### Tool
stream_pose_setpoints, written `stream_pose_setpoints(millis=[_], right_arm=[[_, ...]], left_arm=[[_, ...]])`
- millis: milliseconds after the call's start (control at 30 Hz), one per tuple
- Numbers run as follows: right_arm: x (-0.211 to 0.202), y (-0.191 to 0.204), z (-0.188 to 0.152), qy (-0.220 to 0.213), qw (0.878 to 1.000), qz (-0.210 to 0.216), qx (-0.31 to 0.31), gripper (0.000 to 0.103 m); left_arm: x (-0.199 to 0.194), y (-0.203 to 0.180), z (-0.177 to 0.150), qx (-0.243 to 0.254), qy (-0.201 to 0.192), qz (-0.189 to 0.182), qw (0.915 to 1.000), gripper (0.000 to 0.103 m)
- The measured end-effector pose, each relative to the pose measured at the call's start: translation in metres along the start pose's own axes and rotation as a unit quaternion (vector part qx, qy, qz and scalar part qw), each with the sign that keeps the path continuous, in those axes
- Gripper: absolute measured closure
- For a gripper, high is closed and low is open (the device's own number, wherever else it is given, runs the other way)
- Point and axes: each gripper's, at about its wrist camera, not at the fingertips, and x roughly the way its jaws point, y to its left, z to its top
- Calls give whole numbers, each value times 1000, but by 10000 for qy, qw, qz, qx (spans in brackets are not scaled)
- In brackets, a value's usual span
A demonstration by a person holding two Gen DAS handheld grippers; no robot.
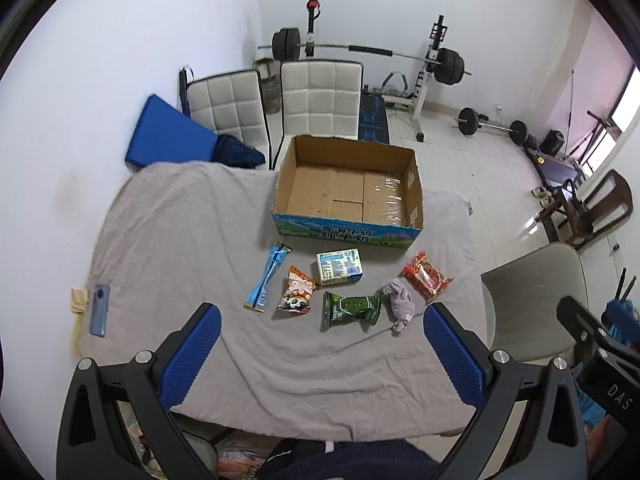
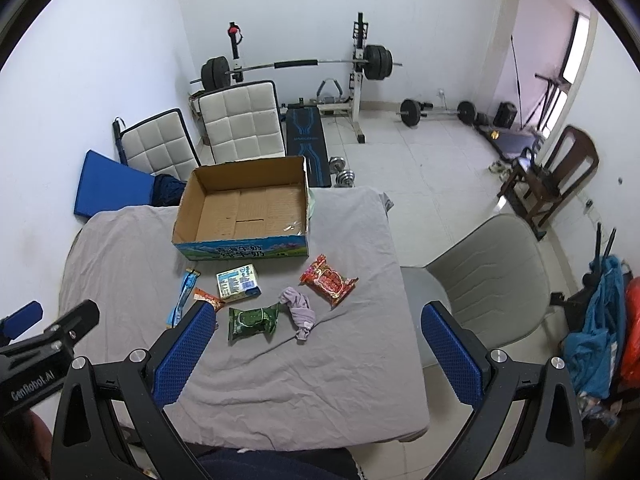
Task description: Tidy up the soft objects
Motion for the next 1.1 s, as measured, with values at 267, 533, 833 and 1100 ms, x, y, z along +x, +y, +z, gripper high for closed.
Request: stream_pose_setpoints(millis=[267, 533, 833, 1100], right_arm=[[159, -21, 1, 1312, 9913, 19, 43, 0], [331, -12, -36, 2441, 9686, 428, -193, 2], [458, 21, -58, 3285, 9368, 1060, -570, 24], [485, 6, -85, 3867, 9170, 909, -365, 58]], left_arm=[[129, -3, 7, 49, 859, 213, 9961, 0], [284, -18, -19, 90, 2291, 194, 9732, 0], [347, -35, -29, 1053, 2368, 114, 9658, 0], [367, -73, -35, 2538, 2388, -109, 9372, 0]])
